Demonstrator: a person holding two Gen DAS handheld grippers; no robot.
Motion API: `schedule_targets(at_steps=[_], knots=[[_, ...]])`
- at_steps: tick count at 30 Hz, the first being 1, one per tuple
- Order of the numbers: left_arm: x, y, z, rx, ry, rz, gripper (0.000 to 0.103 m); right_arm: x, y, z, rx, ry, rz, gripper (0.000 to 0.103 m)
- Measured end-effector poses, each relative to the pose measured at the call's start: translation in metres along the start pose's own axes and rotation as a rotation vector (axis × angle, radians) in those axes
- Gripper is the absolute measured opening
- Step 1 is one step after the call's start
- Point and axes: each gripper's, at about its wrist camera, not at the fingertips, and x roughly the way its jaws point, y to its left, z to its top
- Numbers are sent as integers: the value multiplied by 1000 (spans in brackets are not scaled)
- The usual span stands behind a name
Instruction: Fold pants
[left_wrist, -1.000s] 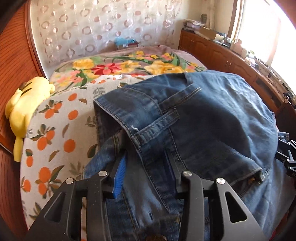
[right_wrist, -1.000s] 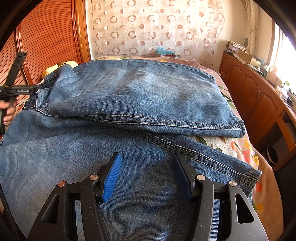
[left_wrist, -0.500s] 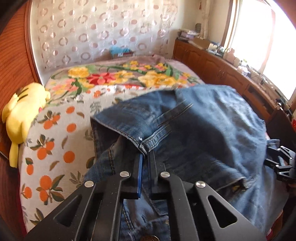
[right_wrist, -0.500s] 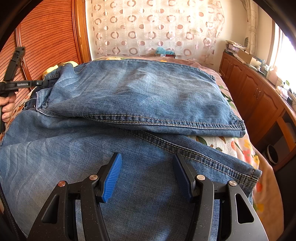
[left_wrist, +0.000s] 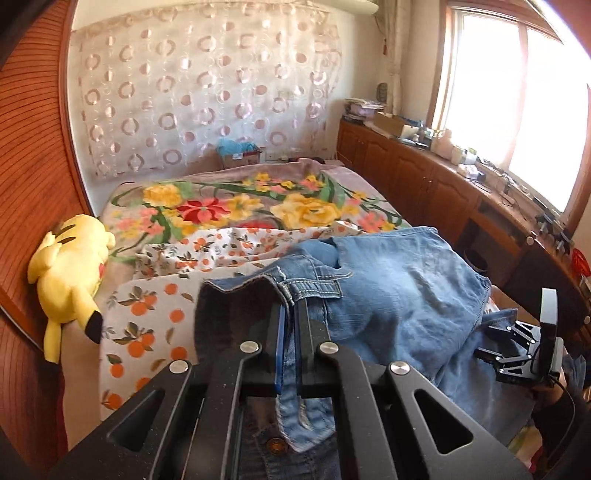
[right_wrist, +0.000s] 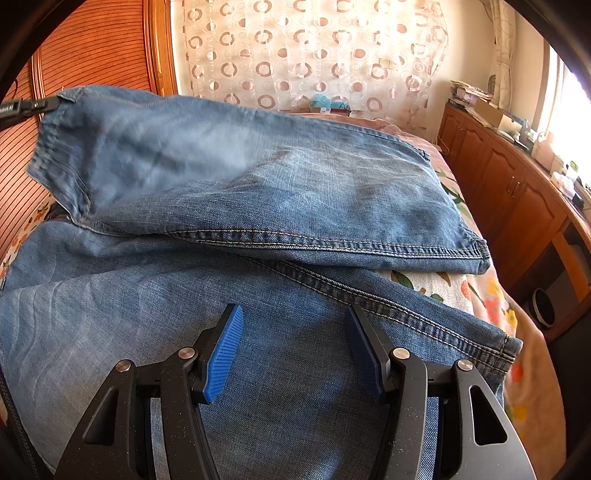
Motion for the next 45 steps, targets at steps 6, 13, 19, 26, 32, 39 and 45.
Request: schedule_targets(at_steps=[6, 13, 19, 26, 32, 39, 45], knots=[[25, 16, -17, -7, 82, 69, 5, 0, 0, 0, 0, 0, 0, 59], [57, 20, -66, -9, 207, 99, 12, 0, 0, 0, -1, 0, 0, 59], [53, 17, -95, -33, 231, 67, 36, 0, 0, 0, -1, 0, 0, 59], [50, 7, -122, -58, 234, 41, 36, 0, 1, 0, -1, 0, 0, 60], [46, 1, -131, -36, 201, 39, 30, 0, 1, 0, -2, -1, 0, 60], [39, 0, -138, -35, 212, 35, 30, 0, 0, 0, -2, 0, 0, 60], [32, -5, -143, -27, 207, 30, 17, 0, 0, 0, -2, 0, 0, 60]])
